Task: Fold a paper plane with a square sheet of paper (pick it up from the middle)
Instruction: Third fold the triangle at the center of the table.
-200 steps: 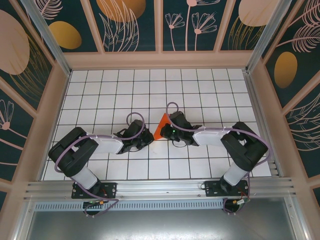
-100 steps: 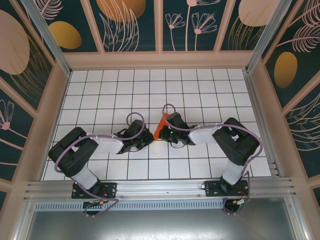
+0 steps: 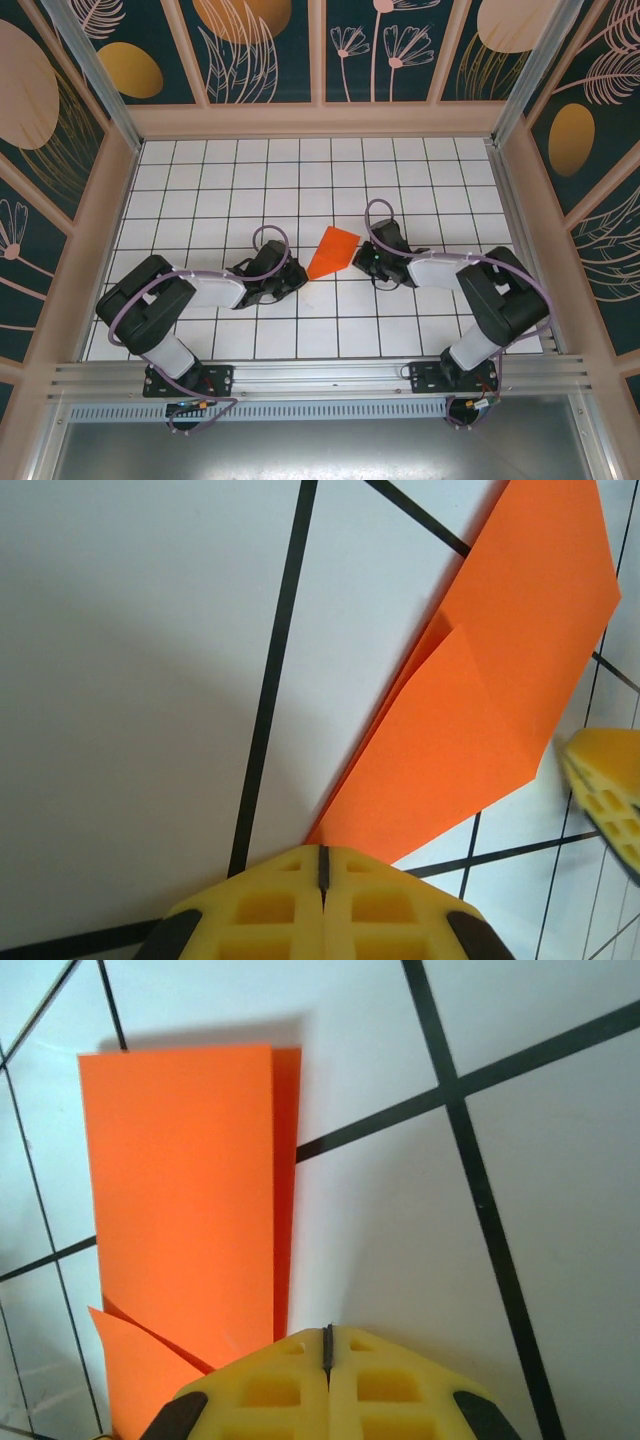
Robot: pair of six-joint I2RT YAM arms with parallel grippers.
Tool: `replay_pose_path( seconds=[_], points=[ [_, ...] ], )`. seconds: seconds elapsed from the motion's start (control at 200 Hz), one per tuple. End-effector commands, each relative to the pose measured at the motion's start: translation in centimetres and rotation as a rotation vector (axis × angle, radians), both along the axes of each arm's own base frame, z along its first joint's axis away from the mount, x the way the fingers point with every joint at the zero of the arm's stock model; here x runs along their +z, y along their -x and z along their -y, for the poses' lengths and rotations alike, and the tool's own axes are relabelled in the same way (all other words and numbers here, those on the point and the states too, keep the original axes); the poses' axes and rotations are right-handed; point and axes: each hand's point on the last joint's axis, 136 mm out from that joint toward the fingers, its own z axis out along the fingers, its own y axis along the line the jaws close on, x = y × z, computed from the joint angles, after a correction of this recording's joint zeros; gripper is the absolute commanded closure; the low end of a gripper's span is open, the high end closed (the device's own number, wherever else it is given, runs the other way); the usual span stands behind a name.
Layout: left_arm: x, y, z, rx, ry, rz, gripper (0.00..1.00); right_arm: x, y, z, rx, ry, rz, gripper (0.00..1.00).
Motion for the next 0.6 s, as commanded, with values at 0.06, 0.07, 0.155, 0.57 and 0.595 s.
replay_pose_path(
  seconds=[0.06,0.07,0.155,0.57,0.595],
  points=[
    [3.6,-0.8,0.7,-0.075,-0.005,0.096,0.88,3.3,0.2,-0.3,0.034,-0.045,0.059,0.87],
    [3.9,-0.9,0.9,-0.078,-0.003,0.106,0.86,3.4,0.3,-0.4,0.037,-0.053,0.058,0.86],
    [6.4,-2.1,1.7,-0.108,0.008,0.188,0.74,4.6,0.7,-1.2,0.060,-0.130,0.063,0.73],
    [5.8,-4.3,3.6,-0.266,-0.133,0.267,0.74,4.6,1.9,-3.3,0.077,-0.345,-0.022,0.52],
    [5.8,-4.4,3.6,-0.263,-0.138,0.269,0.74,4.4,1.9,-3.3,0.076,-0.347,-0.028,0.52]
  ],
)
